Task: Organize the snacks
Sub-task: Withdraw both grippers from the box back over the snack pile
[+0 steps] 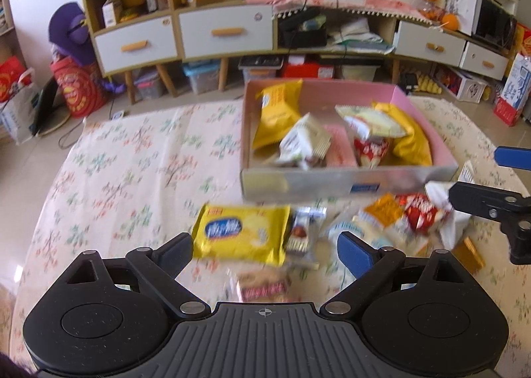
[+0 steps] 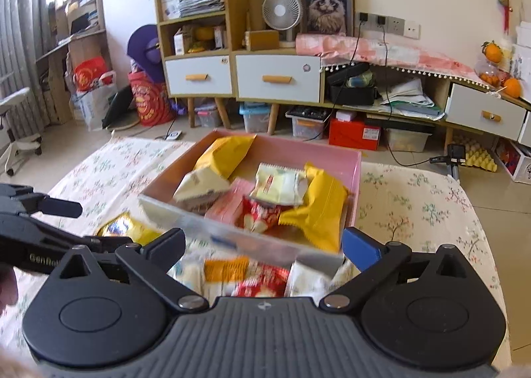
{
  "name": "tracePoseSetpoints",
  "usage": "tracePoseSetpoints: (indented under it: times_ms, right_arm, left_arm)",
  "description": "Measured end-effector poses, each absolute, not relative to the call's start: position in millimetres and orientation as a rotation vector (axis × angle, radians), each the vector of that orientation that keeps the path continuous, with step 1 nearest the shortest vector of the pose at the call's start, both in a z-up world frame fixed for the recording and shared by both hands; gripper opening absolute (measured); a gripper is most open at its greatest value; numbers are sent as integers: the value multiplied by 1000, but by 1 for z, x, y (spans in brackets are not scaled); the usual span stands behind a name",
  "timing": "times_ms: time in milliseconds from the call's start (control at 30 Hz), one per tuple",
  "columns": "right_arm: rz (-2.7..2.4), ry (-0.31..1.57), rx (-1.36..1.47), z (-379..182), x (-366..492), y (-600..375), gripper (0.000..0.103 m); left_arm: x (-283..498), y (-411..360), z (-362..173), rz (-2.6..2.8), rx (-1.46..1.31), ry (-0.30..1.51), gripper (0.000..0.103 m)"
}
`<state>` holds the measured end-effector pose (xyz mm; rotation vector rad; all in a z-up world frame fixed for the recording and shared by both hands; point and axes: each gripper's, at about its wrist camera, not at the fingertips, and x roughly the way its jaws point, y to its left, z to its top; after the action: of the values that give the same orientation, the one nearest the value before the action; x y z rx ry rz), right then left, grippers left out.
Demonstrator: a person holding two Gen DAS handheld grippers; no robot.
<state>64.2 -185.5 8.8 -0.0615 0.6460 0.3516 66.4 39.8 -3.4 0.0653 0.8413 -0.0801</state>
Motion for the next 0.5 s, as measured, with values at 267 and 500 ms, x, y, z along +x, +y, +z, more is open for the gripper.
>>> tracePoseSetpoints:
  times_ms: [267, 500]
  right_arm:
    - [419, 668, -120, -3, 43, -176, 103]
    - [551, 661, -313, -27, 28, -160, 102]
  left_arm:
    - [47, 53, -25, -26, 36, 913, 95]
    - [40, 57, -32, -49, 47, 890, 95]
